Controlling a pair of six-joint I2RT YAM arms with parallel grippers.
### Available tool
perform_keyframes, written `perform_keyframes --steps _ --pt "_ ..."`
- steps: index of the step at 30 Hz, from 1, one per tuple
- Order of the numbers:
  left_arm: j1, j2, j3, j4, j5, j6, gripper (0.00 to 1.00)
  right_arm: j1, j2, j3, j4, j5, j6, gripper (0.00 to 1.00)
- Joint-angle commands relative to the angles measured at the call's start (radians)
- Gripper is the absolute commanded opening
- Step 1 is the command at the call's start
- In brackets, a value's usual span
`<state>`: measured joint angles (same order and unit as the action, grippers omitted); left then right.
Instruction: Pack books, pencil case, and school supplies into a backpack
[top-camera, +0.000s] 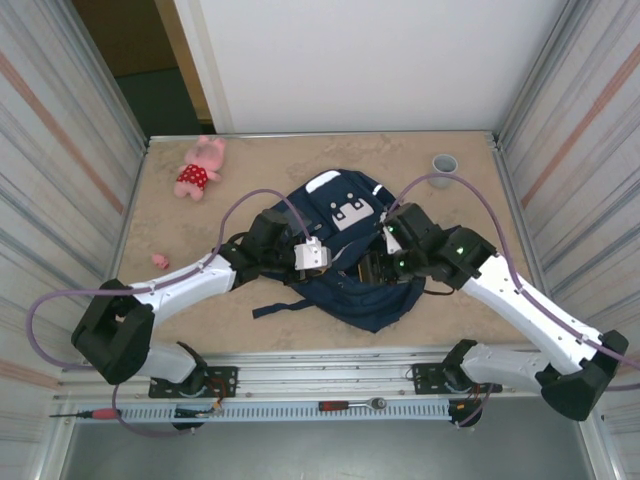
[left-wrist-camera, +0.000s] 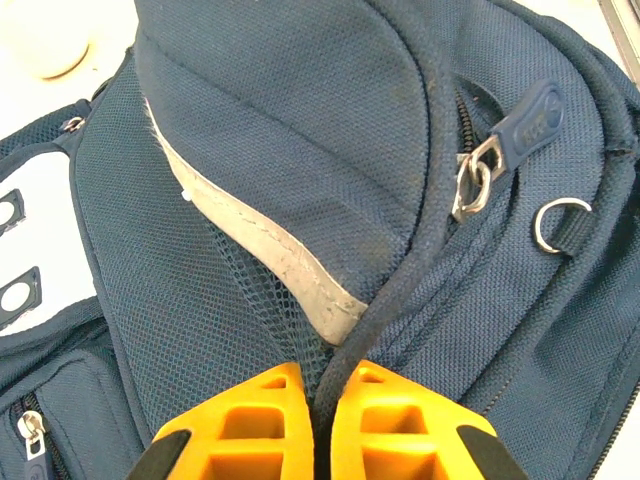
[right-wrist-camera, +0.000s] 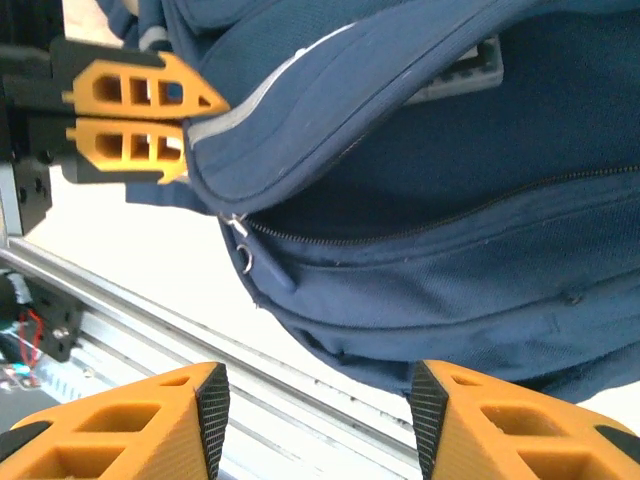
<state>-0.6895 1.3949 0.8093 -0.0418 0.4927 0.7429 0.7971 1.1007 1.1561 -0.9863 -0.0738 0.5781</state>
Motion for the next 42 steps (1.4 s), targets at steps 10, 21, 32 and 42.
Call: perform_keyframes --steps 10,21,32,42 --pt "0.006 -0.032 0.022 -0.020 0.032 -0.076 0.00 0.116 0.150 -0.025 0.173 0.094 0.153 0.51" --pt "0.010 -0.041 0.016 0.009 0.045 -0.080 0.00 0.125 0.263 -0.030 0.191 0.062 0.176 0.39" --pt "0.024 -0.037 0.022 -0.019 -0.029 -0.075 0.00 0.102 0.217 -0.014 0.000 0.157 0.234 0.02" --pt "0.081 -0.045 0.042 -0.106 -0.108 -0.038 0.00 -0.082 0.142 -0.072 -0.078 0.031 0.110 0.00"
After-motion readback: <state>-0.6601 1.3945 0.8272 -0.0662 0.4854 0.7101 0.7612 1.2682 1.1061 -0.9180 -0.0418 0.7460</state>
